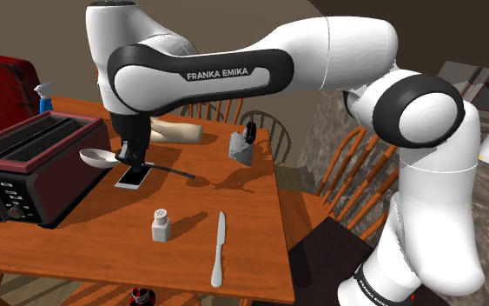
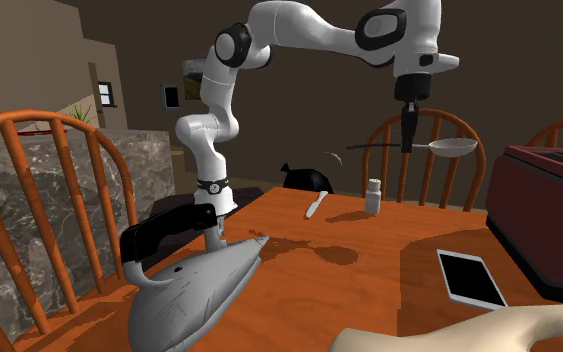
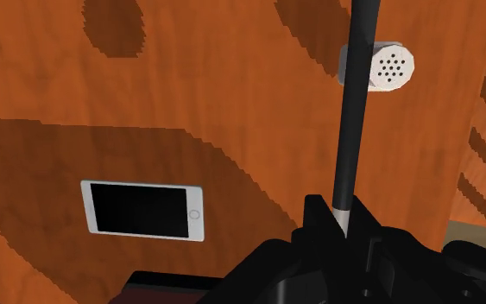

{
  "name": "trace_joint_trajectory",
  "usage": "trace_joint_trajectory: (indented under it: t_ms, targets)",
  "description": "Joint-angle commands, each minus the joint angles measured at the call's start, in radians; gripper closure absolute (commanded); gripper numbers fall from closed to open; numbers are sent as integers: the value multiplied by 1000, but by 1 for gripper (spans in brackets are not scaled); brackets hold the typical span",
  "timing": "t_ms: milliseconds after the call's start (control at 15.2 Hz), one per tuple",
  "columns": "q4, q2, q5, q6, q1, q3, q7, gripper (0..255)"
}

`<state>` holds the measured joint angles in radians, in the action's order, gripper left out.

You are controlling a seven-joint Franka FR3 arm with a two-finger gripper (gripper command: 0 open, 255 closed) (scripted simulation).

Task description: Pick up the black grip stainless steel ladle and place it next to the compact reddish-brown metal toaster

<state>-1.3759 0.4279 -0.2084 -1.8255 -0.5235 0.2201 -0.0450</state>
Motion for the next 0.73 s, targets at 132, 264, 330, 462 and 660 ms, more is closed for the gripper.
trace_joint_trajectory:
  t_ms: [132, 264, 330, 462, 660]
  targets:
    - [-48, 4, -3, -52, 3, -1, 7, 255]
    - [-70, 7, -5, -77, 4, -2, 10, 255]
    - [-81, 9, -6, -90, 4, -3, 12, 255]
    - [-101, 14, -9, -114, 5, -4, 16, 255]
    - [-128, 22, -13, -149, 5, -6, 22, 255]
